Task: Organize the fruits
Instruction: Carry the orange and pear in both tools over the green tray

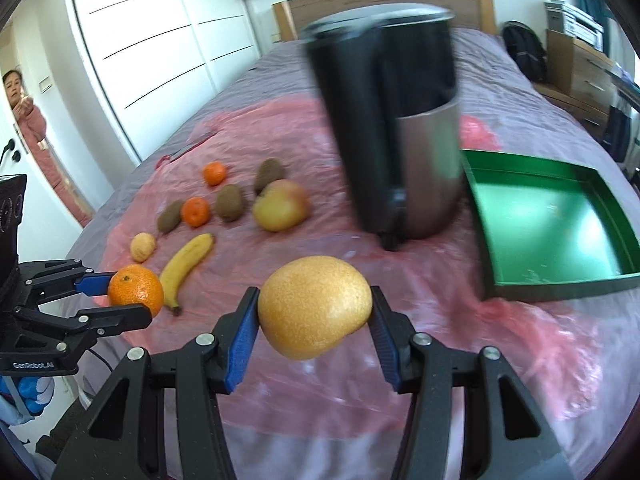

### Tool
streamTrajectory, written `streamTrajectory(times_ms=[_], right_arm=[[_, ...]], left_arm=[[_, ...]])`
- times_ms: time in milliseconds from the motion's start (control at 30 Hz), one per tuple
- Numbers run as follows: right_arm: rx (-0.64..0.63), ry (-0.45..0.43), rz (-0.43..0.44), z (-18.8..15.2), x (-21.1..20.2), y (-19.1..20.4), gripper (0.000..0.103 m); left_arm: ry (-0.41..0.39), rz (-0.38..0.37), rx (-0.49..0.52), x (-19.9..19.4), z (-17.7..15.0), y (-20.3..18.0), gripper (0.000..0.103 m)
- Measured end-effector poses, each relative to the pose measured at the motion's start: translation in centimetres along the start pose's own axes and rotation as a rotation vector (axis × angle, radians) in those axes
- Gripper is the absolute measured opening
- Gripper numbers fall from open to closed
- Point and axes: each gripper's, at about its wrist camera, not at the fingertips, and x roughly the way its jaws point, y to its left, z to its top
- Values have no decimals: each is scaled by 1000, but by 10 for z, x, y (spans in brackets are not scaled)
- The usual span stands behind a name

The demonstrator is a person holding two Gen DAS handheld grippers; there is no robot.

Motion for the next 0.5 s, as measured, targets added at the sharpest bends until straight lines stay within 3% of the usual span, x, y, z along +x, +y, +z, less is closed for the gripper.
streamTrajectory(times_ms=[267, 500], right_arm=[[47, -38, -137, 10, -32, -85, 56], [76, -74, -249, 47, -31, -168, 56]], left_arm=[[-8, -88, 133, 43, 58, -84, 38], [-22, -116, 202, 93, 116, -143, 38]])
